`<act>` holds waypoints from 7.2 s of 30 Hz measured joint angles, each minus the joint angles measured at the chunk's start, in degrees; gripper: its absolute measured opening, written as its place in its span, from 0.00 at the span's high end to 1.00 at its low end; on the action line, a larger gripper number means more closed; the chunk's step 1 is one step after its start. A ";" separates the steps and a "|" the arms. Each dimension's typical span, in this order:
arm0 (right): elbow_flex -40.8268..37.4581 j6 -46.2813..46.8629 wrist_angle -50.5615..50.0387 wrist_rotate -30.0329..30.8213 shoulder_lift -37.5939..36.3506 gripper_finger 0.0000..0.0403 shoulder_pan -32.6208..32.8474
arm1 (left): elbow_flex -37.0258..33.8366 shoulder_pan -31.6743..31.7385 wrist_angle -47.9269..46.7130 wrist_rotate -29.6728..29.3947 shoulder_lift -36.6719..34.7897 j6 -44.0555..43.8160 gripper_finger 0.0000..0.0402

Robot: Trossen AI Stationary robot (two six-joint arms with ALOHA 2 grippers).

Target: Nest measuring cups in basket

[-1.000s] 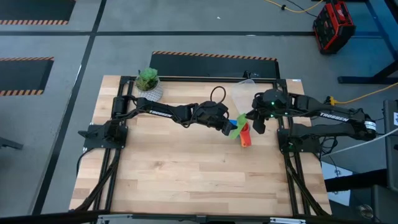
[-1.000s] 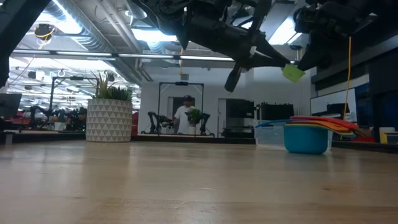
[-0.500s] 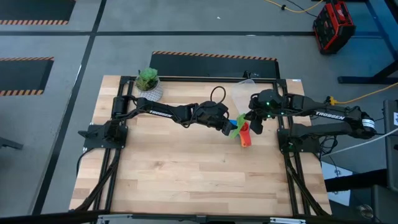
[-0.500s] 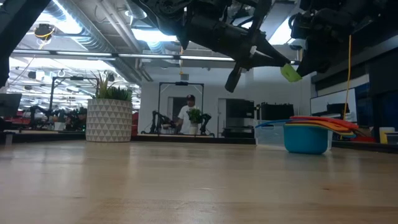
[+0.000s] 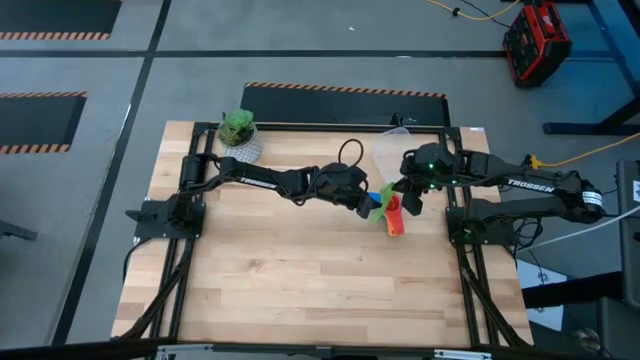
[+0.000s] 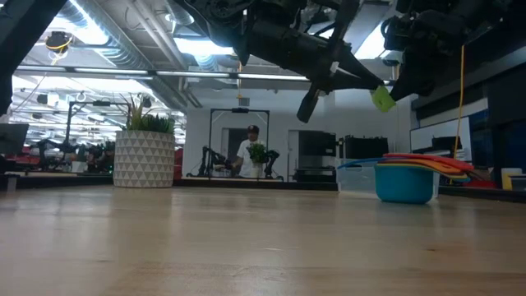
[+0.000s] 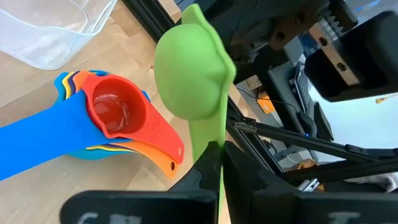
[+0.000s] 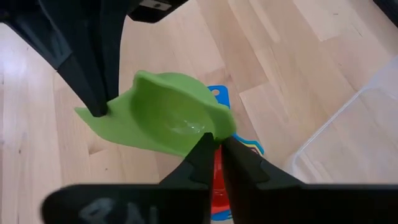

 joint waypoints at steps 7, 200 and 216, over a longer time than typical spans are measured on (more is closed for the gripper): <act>0.02 -0.02 0.42 0.00 -0.04 0.97 0.00 | 0.00 -0.04 -0.01 0.07 0.02 0.13 1.00; -10.62 22.34 -2.49 -0.39 15.03 0.97 11.37 | 0.00 4.28 -9.25 -16.02 8.50 19.08 0.73; -10.62 22.36 5.52 -0.59 15.02 0.97 11.37 | 0.00 -1.00 -9.04 -11.21 8.50 13.68 0.73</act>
